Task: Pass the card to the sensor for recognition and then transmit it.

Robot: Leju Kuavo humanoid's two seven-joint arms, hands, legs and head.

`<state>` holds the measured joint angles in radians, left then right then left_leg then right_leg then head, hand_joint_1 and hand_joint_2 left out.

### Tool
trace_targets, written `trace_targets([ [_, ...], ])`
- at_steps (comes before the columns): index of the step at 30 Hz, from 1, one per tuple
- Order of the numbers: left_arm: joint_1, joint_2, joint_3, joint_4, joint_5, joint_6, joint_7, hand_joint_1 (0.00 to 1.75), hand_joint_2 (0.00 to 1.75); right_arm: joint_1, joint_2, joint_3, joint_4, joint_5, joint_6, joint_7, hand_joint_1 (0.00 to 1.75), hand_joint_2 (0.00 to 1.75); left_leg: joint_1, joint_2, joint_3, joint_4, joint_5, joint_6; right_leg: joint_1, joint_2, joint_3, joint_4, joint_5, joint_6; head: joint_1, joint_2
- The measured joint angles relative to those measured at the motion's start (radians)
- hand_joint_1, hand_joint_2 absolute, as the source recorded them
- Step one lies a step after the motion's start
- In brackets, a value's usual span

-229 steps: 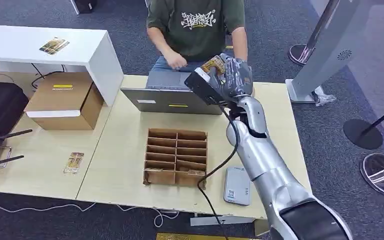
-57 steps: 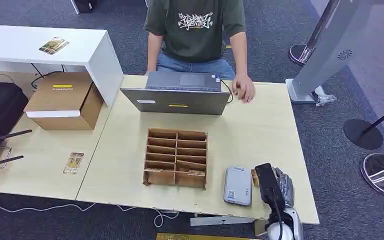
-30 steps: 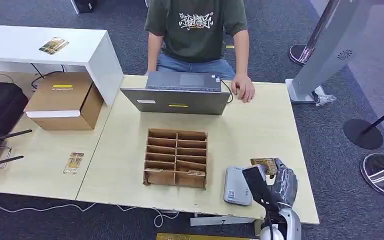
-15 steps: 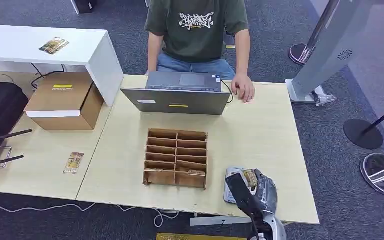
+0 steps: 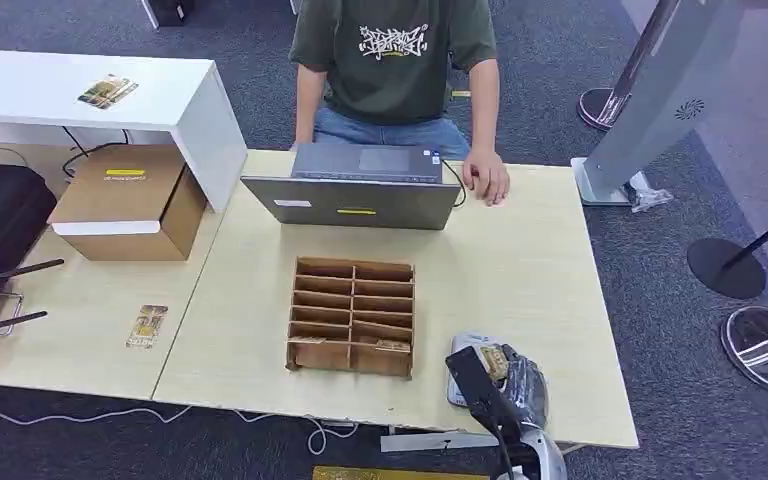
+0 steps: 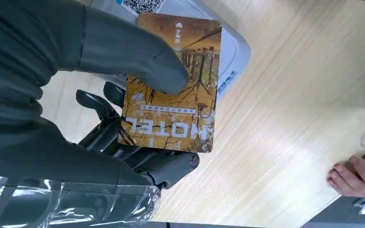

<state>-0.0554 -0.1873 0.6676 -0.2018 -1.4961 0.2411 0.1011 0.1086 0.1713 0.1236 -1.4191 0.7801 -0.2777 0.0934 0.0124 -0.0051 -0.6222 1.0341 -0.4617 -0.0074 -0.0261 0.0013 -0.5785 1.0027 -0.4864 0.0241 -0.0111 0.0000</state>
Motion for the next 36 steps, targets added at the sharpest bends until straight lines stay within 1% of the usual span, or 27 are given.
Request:
trace_targets([
  [5, 0.0, 0.0, 0.0, 0.0, 0.002, 0.006, 0.001, 0.0, 0.0, -0.027, -0.006, -0.014, 0.042, -0.01, 0.008, -0.033, 1.75, 1.75, 0.0, 0.0, 0.0, 0.0, 0.0, 0.0, 0.0, 0.0, 0.0, 0.0, 0.0, 0.0, 0.0, 0.0],
  [11, 0.0, 0.001, 0.0, 0.0, 0.006, 0.011, 0.004, 0.0, 0.0, -0.047, -0.013, -0.024, 0.068, -0.042, 0.038, -0.065, 1.75, 1.75, 0.0, 0.0, 0.001, 0.0, 0.0, 0.0, 0.0, 0.0, 0.0, 0.0, 0.0, 0.0, 0.0, 0.0],
  [20, 0.0, 0.002, 0.0, 0.0, 0.006, 0.014, -0.002, 0.0, 0.0, -0.055, -0.024, -0.031, 0.087, -0.084, 0.063, -0.095, 1.75, 1.75, 0.0, 0.0, 0.001, 0.0, 0.0, 0.0, 0.0, 0.0, 0.0, 0.0, 0.0, 0.0, 0.0, 0.0],
  [25, 0.0, 0.003, 0.0, 0.0, 0.005, 0.014, -0.007, 0.0, 0.0, -0.051, -0.025, -0.034, 0.084, -0.087, 0.063, -0.096, 1.75, 1.75, 0.0, 0.0, 0.001, 0.0, 0.0, 0.0, 0.0, 0.0, 0.001, 0.0, 0.0, 0.0, 0.0, 0.0],
  [29, 0.0, 0.004, 0.0, 0.0, 0.005, 0.014, -0.007, 0.0, 0.0, -0.03, -0.029, -0.034, 0.053, -0.069, 0.079, -0.072, 1.75, 1.75, 0.0, 0.0, 0.001, 0.0, 0.0, 0.0, 0.0, 0.0, 0.001, 0.0, 0.0, 0.0, 0.0, 0.0],
  [31, 0.0, 0.004, 0.0, 0.0, 0.003, 0.014, -0.007, 0.0, 0.0, -0.02, -0.033, -0.034, 0.037, -0.052, 0.1, -0.038, 1.75, 1.75, 0.0, 0.0, 0.001, 0.0, 0.0, 0.0, 0.0, 0.0, 0.001, 0.0, 0.0, 0.0, 0.0, 0.0],
  [34, 0.0, 0.004, 0.0, 0.0, 0.0, 0.013, -0.006, 0.0, 0.0, -0.018, -0.041, -0.03, 0.031, 0.02, 0.109, 0.022, 1.75, 1.75, 0.0, 0.0, 0.001, 0.0, 0.0, 0.0, 0.0, 0.0, 0.001, 0.0, 0.0, 0.0, 0.0, 0.0],
  [36, 0.0, 0.004, 0.0, 0.0, 0.0, 0.011, -0.005, 0.0, 0.0, -0.019, -0.045, -0.027, 0.031, 0.027, 0.11, 0.029, 1.75, 1.75, 0.0, 0.0, 0.001, 0.0, 0.0, 0.0, 0.0, 0.0, 0.001, 0.0, 0.0, 0.0, 0.0, 0.0],
])
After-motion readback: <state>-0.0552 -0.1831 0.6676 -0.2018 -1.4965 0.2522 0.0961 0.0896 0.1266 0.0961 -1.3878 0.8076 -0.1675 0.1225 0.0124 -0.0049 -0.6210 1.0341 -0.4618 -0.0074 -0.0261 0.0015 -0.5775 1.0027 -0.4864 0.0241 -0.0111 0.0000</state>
